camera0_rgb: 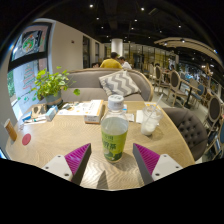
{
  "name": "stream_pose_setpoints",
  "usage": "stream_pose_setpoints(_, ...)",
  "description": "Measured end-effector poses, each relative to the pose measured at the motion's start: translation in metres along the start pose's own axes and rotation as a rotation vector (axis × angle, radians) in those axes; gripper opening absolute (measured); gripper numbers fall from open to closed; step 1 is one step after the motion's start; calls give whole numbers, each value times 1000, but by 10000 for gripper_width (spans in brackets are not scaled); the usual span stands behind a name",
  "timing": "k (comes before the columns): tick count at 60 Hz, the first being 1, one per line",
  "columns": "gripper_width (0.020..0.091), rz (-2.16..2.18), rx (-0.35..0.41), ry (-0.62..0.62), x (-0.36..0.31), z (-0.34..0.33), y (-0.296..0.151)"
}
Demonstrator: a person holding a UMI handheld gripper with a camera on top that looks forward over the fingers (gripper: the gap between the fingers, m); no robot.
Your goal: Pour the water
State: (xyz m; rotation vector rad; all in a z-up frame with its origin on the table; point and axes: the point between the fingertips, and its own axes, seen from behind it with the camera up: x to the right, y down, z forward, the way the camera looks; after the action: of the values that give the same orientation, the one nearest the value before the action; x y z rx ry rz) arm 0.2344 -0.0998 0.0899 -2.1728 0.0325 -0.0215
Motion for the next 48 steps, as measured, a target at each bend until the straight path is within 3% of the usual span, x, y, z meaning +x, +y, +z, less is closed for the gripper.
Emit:
stream_pose_setpoints(14,841,4,46,-49,-5,60,-13)
stream_pose_setpoints(18,768,11,56,-52,-5,71,-16)
stream_pose_setpoints(23,557,11,67,-22,2,79,-17)
stream_pose_setpoints(24,543,11,71,-17,4,80,-18)
stream_pose_setpoints(39,406,-31,78,9,6,80,-19)
stream_pose_setpoints(48,406,-84,84,83,2,69,-36)
